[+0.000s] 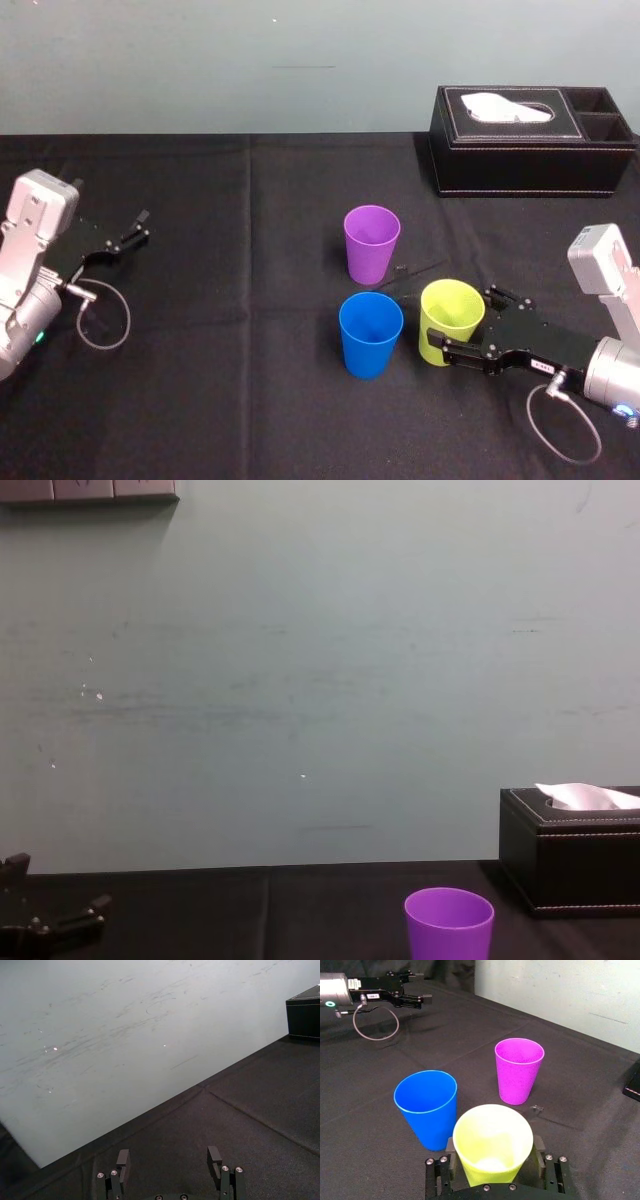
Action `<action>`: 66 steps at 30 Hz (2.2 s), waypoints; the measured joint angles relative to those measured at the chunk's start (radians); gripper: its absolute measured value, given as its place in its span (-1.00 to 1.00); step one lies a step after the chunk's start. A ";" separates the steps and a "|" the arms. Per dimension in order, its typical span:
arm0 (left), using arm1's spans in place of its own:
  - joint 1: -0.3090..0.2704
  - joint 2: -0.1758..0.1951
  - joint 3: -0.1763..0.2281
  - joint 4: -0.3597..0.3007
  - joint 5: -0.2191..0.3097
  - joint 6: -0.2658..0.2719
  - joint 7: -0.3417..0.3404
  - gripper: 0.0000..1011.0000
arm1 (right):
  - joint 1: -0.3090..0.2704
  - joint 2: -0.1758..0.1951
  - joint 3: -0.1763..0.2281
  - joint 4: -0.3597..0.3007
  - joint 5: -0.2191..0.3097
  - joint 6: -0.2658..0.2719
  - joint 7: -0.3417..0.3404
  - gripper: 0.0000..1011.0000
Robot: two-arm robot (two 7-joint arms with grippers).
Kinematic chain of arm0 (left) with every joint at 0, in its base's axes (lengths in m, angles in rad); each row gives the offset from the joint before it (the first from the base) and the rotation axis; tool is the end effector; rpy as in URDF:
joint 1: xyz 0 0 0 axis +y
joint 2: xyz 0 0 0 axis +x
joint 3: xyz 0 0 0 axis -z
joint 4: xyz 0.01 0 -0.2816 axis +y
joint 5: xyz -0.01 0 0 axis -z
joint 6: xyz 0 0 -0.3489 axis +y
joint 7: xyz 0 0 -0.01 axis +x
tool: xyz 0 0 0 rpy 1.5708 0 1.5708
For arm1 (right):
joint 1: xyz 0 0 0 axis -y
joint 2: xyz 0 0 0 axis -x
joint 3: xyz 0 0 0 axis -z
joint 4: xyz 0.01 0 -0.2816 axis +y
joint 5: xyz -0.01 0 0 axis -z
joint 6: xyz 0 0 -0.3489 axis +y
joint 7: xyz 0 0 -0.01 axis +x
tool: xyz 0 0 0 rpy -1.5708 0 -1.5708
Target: Stack the three plastic cups sequentially using one hand.
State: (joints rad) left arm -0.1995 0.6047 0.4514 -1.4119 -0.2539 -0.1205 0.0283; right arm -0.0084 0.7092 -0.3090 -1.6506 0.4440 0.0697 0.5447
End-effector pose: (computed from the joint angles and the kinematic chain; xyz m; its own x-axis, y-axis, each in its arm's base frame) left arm 0.3946 0.0673 -0.3032 0.2922 0.8803 0.3738 -0.9553 0.2873 0.0704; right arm 0.3487 -0.0864 -0.2761 0.7521 -0.6537 0.0836 0.6448 0.7038 -0.2981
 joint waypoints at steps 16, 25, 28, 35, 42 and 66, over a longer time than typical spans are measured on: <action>0.000 0.000 0.000 0.000 0.000 0.000 0.000 1.00 | -0.001 0.001 0.001 -0.002 0.000 -0.001 -0.001 0.46; 0.000 0.000 0.000 0.000 0.000 0.000 0.000 1.00 | -0.001 0.001 0.001 -0.002 0.000 -0.001 -0.001 0.46; 0.000 0.000 0.000 0.000 0.000 0.000 0.000 1.00 | -0.001 0.001 0.001 -0.002 0.000 -0.001 -0.001 0.46; 0.000 0.000 0.000 0.000 0.000 0.000 0.000 1.00 | -0.028 0.020 0.021 -0.048 0.000 -0.010 -0.011 0.46; 0.000 0.000 0.000 0.000 0.000 0.000 0.000 1.00 | -0.065 0.051 0.064 -0.124 0.014 0.019 -0.042 0.46; 0.000 0.000 0.000 0.000 0.000 0.000 0.000 1.00 | 0.066 0.038 0.070 -0.204 0.031 0.147 -0.088 0.46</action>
State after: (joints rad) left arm -0.1995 0.6047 0.4514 -1.4120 -0.2539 -0.1205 0.0283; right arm 0.0581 0.7468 -0.2393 -1.8548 0.4753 0.2166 0.4565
